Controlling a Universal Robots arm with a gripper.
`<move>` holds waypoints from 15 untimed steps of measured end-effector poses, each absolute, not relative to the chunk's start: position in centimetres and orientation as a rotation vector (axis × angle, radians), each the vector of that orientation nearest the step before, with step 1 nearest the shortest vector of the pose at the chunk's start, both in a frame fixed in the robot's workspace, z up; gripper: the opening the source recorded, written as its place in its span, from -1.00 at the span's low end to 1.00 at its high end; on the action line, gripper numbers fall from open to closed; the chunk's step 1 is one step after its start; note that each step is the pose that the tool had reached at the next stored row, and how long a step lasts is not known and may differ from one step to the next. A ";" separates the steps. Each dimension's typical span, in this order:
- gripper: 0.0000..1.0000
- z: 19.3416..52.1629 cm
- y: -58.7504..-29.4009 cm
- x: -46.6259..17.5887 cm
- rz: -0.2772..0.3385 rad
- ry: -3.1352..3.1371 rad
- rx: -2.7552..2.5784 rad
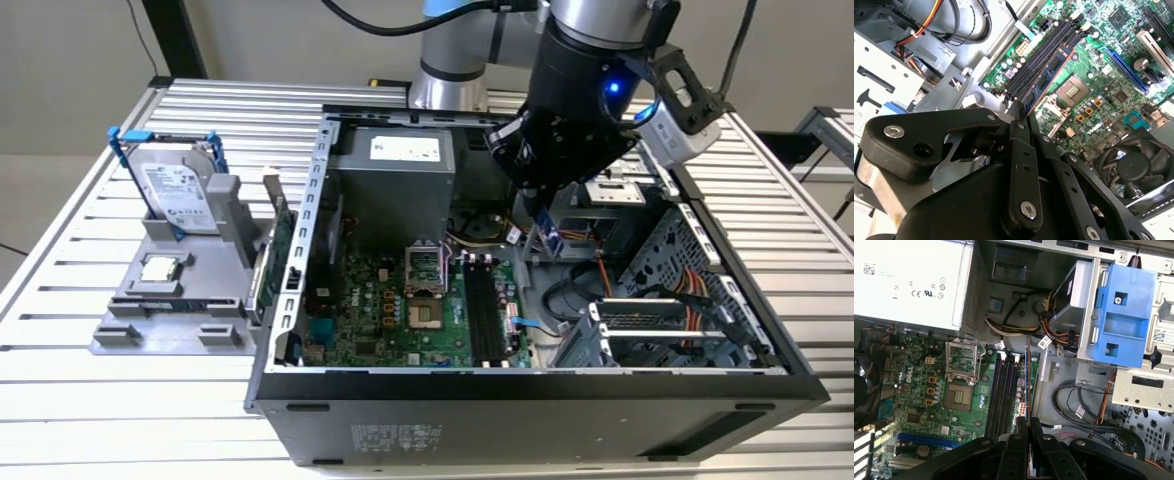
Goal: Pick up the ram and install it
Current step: 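Insert the ram into the slot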
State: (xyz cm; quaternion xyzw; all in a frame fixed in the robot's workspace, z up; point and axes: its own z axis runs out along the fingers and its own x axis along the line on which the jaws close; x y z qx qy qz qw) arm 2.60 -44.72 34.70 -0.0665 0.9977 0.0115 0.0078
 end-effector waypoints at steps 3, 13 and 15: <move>-1.00 34.7 -44.7 2.6 0.036 3.119 -0.208; -1.00 34.4 -44.7 2.6 0.036 3.119 -0.207; -1.00 34.3 -44.7 2.6 0.036 3.119 -0.207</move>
